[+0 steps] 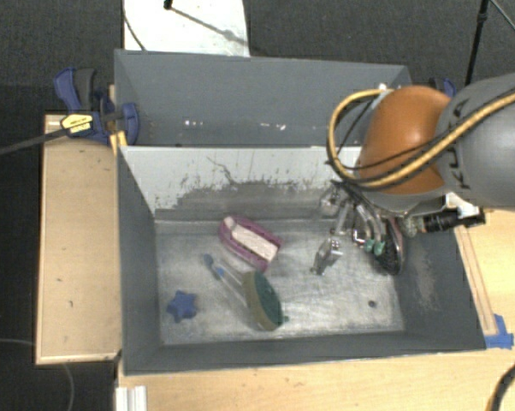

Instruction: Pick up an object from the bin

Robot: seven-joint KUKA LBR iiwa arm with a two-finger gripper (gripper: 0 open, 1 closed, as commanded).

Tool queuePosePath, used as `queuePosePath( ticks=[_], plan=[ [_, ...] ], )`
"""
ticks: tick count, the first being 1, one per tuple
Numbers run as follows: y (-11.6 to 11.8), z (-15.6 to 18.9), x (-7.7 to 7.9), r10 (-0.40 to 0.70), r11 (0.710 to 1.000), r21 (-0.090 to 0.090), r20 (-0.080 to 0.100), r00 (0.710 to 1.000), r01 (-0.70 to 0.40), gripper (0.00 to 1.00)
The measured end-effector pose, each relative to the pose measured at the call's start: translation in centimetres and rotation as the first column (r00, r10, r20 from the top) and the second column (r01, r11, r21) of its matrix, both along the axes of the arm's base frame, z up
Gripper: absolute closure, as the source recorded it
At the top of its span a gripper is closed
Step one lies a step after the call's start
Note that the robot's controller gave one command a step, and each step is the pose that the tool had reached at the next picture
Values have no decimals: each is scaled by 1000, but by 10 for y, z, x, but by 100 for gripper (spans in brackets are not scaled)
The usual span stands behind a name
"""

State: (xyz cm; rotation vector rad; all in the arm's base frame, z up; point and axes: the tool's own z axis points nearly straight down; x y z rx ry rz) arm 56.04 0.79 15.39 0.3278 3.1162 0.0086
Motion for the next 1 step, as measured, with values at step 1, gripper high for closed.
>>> queuePosePath(
  ticks=[1],
  plan=[
    [42,-23,23,-139,990,-1,-5,990,139,0]
  ],
)
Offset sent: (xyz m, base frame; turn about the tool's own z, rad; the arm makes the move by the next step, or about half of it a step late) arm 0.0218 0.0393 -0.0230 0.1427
